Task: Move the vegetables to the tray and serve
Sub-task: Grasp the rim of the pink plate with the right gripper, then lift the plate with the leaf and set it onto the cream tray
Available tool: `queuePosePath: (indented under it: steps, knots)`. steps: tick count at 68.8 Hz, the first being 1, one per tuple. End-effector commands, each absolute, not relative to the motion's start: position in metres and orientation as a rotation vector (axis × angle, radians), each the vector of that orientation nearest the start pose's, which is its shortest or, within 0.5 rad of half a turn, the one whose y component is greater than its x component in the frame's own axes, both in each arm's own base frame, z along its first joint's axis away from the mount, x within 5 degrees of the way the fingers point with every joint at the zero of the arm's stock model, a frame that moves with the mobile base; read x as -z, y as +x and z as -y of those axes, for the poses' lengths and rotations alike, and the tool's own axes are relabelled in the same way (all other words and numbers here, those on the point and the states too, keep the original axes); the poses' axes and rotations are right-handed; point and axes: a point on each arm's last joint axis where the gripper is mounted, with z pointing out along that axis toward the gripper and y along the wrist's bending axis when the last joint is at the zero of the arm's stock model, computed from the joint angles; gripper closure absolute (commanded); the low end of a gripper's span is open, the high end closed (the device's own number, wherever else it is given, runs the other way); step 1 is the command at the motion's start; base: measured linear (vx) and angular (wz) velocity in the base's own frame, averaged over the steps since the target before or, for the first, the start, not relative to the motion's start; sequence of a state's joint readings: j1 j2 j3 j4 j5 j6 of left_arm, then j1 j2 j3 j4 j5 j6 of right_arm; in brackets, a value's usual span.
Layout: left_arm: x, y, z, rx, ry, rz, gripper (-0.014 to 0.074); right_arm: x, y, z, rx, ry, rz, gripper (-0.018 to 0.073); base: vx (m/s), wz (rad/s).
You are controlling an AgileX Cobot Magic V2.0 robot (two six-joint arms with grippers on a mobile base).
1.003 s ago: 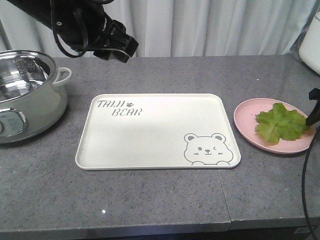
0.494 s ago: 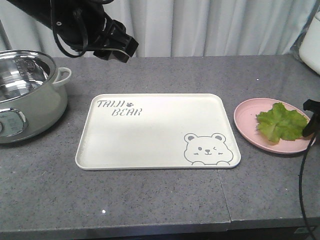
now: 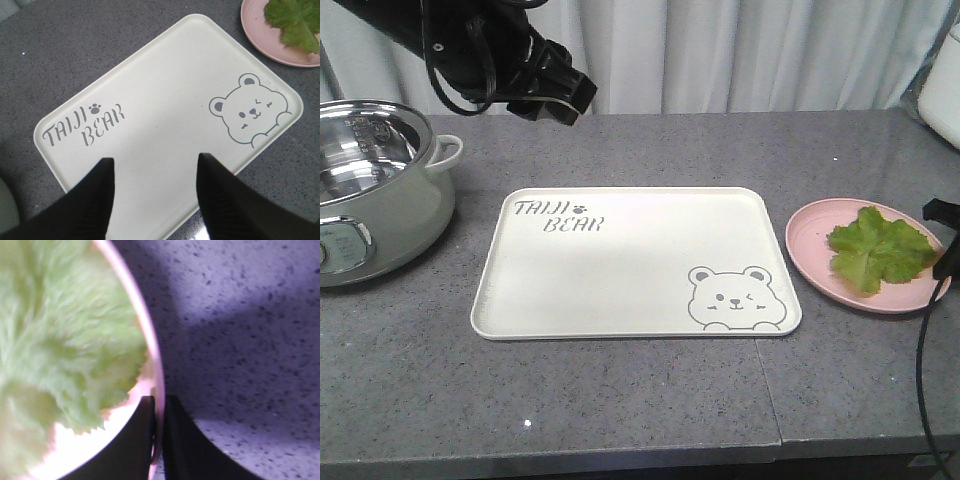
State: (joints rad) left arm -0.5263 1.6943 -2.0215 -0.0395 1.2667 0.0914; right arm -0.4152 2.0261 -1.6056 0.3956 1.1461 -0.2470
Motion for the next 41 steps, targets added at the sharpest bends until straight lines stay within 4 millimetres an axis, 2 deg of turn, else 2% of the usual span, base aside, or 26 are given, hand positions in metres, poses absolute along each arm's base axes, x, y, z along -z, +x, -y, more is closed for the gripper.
queuePosePath:
  steps: [1,17,34,41]
  knots:
    - [-0.476,0.290,0.176,0.285,0.709,-2.223,0.0242,-0.243,0.390,0.136,-0.478,0.424,-2.767,0.0569,0.00,0.00]
    - [-0.476,0.291,0.175,0.277,0.708,-2.222,0.0242,-0.255,0.395,0.133,-0.524,0.405,-2.712,0.0568,0.00,0.00]
    - [-0.476,0.291,0.175,0.277,0.708,-2.222,0.0242,-0.300,0.400,0.130,-0.542,0.358,-2.568,0.0565,0.00,0.00]
    - [-0.476,0.291,0.175,0.276,0.708,-2.222,0.0242,-0.316,0.401,0.124,-0.613,0.318,-2.523,0.0565,0.00,0.00]
